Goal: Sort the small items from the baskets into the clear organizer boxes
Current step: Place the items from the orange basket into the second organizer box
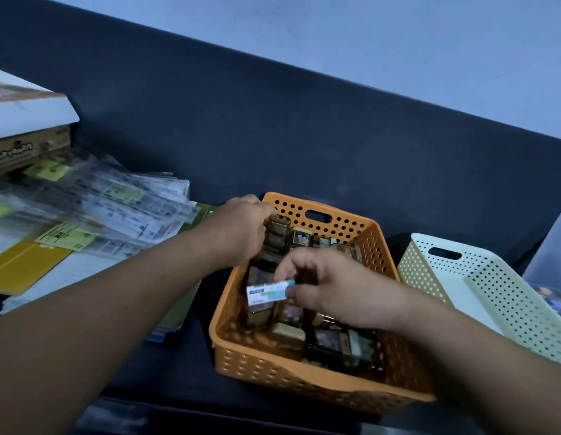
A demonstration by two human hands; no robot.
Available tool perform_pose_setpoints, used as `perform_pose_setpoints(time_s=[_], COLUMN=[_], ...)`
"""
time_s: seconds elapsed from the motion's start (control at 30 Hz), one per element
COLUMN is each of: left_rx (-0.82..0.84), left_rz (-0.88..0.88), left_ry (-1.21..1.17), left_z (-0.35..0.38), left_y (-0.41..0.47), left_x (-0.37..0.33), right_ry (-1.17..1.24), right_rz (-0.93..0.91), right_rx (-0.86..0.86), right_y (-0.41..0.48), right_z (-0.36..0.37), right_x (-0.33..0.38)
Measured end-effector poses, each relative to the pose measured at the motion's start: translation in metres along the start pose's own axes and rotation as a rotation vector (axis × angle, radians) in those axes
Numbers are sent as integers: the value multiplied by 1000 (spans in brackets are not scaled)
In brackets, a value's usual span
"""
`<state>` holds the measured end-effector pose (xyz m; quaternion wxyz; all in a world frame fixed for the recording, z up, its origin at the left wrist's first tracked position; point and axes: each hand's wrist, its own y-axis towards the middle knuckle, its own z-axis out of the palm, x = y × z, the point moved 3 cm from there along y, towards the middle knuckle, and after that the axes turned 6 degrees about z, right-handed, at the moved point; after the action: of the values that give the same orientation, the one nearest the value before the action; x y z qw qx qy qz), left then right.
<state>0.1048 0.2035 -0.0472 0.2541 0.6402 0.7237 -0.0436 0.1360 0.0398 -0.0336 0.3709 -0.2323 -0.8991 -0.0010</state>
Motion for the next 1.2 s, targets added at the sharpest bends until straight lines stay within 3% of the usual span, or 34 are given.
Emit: perform_pose_setpoints(time_s=[0.3,0.53,0.97,1.2], left_rx=[56,117,157,187], left_rz=[63,179,255,200], left_ry=[3,44,-3,-40], left_z=[-6,17,125,176], left_y=[12,34,92,108], left_x=[-53,-134,-316,-384], right_ry=[125,155,120,-64], right_rz=[90,176,240,295], right_rx=[-340,-518,-693,-760], right_y=[-53,-128,-273,-316], right_z=[-65,-117,-234,-283], right_x=[-32,-82,-224,-292])
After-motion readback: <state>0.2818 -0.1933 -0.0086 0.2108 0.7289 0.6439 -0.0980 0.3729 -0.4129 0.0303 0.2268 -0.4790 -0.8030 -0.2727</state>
